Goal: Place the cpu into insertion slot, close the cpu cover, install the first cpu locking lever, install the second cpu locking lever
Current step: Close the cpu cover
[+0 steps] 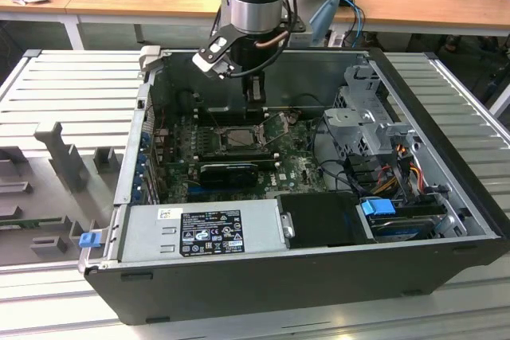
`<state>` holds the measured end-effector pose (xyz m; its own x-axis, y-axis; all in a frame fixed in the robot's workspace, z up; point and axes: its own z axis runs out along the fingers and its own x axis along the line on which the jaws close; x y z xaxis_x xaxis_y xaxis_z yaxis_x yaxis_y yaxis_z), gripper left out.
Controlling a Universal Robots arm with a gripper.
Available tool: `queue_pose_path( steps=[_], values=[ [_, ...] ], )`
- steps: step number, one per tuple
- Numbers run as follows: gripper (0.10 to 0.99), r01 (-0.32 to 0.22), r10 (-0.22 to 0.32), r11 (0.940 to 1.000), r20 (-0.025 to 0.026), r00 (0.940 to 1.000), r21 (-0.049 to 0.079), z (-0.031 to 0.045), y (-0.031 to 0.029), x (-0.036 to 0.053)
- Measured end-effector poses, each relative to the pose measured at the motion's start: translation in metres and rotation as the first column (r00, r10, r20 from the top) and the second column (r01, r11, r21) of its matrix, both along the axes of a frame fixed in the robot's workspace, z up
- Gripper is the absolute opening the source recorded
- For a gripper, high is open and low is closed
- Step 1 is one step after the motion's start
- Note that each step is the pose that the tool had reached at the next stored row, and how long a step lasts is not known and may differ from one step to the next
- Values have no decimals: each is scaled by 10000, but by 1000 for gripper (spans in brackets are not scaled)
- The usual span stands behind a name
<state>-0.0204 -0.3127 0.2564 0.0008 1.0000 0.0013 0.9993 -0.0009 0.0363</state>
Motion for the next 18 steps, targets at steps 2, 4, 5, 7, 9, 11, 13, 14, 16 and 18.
queue_pose_path(
  steps=[2,4,5,7,9,11,13,14,16,18],
  values=[
    [106,3,-3,10000,0,10000,0,0,0,64],
    [106,5,-5,10000,-1,10000,0,0,0,137],
    [106,6,-6,10000,-1,10000,0,0,0,152],
    [106,14,-14,10000,-1,10000,-1,-1,0,189],
    [106,15,-15,10000,-6,10000,-2,0,0,231],
    [106,13,-13,10000,-18,10000,-3,0,0,297],
    [106,16,-16,10000,-38,10000,-1,-1,0,359],
    [106,13,-13,10000,-40,10000,0,-1,1,384],
    [106,10,-10,10000,-43,10000,-1,0,4,444],
    [106,-53,53,10000,-43,10000,-2,0,8,488]
  ],
)
